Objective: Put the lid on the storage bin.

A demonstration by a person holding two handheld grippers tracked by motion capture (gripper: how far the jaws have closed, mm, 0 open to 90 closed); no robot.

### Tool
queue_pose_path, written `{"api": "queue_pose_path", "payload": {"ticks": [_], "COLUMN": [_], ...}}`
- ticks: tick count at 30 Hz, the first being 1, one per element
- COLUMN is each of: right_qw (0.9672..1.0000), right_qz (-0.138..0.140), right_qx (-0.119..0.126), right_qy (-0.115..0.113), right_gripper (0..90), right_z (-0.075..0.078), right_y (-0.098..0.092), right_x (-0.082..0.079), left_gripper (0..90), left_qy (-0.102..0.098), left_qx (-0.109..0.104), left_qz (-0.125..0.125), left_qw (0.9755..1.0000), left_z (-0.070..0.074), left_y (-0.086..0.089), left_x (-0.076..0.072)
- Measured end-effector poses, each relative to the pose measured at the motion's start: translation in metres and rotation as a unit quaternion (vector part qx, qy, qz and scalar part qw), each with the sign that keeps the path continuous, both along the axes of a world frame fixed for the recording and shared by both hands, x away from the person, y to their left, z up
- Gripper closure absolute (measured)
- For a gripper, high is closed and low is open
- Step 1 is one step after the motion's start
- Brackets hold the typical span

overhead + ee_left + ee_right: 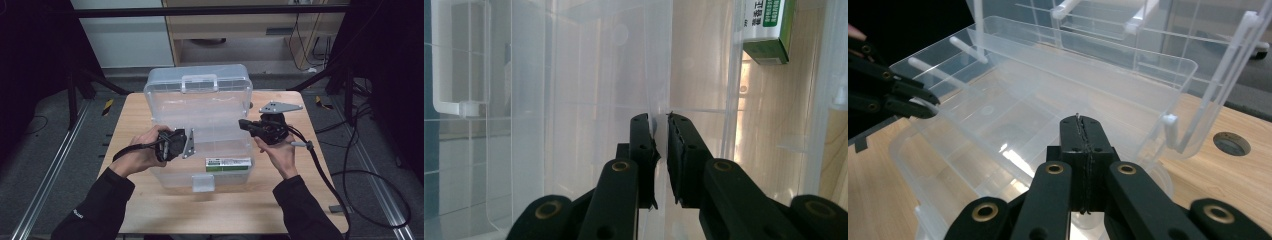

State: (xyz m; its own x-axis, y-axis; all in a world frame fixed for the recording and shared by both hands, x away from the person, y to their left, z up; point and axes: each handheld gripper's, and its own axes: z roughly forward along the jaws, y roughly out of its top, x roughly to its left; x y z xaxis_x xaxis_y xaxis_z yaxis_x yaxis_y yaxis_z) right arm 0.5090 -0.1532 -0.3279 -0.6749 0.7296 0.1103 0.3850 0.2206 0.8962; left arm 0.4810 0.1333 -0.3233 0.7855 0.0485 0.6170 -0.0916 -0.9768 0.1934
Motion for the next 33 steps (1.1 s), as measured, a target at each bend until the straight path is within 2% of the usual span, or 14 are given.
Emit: {"api": "queue_pose_path", "payload": {"ticks": [6, 13, 28, 33], "right_qw": [0.9995, 0.9988, 0.9982, 0.9978], "right_qz": [-0.027, -0.043, -0.056, -0.062], "right_qx": [0.016, 0.023, 0.022, 0.024], "right_qy": [0.001, 0.006, 0.009, 0.011], "right_gripper": [90.0, 90.0, 90.0, 90.0], "right_z": [0.000, 0.001, 0.002, 0.003], "right_y": [-0.003, -0.005, -0.008, -0.010], "right_x": [0.009, 0.018, 0.021, 0.023], "left_gripper": [81.0, 81.0, 80.9, 80.9], "left_qy": [0.002, 0.005, 0.006, 0.009], "left_qx": [0.001, 0.004, 0.016, 0.013], "left_qz": [-0.001, 0.000, -0.002, -0.003], "left_qw": [1.0000, 1.0000, 0.9999, 0.9999], "left_z": [-0.001, -0.001, -0.002, -0.003], "left_y": [0.000, -0.001, -0.002, -0.002], "left_x": [-0.001, -0.003, -0.005, -0.006]}}
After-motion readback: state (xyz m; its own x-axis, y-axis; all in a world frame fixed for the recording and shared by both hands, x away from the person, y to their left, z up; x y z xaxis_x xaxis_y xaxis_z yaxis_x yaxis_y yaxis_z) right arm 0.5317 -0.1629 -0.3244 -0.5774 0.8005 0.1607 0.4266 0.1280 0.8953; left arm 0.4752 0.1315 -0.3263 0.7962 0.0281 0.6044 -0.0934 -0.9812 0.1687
